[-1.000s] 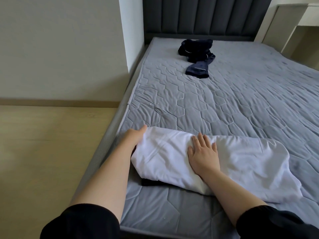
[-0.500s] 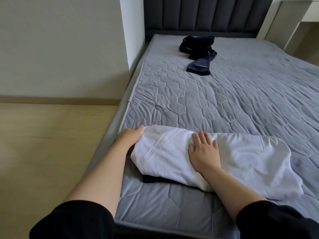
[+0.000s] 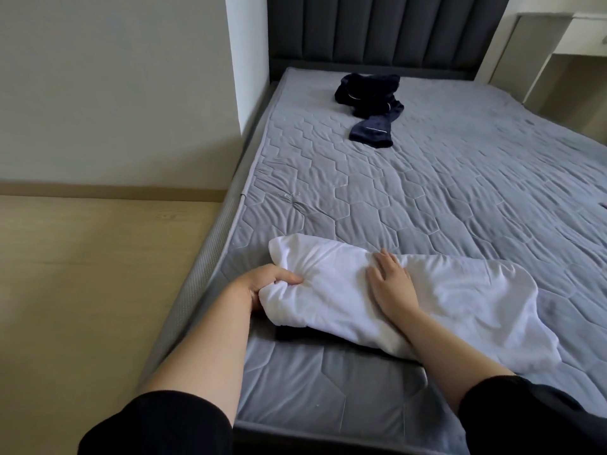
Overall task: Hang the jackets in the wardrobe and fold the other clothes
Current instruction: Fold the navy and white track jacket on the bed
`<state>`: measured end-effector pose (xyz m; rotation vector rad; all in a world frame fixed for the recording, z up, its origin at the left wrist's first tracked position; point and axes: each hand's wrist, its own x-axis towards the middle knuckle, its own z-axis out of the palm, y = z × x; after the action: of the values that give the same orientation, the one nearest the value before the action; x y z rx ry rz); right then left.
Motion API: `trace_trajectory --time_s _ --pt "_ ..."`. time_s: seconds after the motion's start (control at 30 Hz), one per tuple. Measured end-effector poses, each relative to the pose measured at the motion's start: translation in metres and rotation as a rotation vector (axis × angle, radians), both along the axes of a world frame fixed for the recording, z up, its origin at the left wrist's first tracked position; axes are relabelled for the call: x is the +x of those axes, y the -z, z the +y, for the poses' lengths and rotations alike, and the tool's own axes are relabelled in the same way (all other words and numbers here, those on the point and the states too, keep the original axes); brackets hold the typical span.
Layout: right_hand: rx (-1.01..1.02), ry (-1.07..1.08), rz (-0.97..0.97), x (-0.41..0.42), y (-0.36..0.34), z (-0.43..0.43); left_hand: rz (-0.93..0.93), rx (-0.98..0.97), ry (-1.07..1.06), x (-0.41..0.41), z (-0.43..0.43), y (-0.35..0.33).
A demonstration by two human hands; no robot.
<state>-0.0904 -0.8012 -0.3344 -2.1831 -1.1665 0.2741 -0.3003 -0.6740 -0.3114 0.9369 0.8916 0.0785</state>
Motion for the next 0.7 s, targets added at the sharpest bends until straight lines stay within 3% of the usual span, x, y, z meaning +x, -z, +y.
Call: trace_trajectory --time_s 0.1,0.27,0.47,0.6,0.7 --pt "0.222 0.125 0.389 0.008 -0.023 -0.002 -0.129 -0.038 -0.086 -0.001 0.001 -0.003" --pt "0.313 0.127 0.566 -0.012 -0.036 0.000 -0.101 -0.020 -0.159 -0.014 0.008 -0.010" --pt "0.461 0.089 0.623 -0.041 -0.018 0.005 0.016 0.013 -0.111 -0.031 0.021 -0.019" --pt "0.513 0.170 1.014 -0.051 -0.013 0.016 0.018 0.142 -0.067 -0.021 0.020 -0.033" --pt "0.522 0.057 1.206 -0.051 -0.017 0.021 -0.076 0.285 -0.035 -0.002 0.012 -0.055"
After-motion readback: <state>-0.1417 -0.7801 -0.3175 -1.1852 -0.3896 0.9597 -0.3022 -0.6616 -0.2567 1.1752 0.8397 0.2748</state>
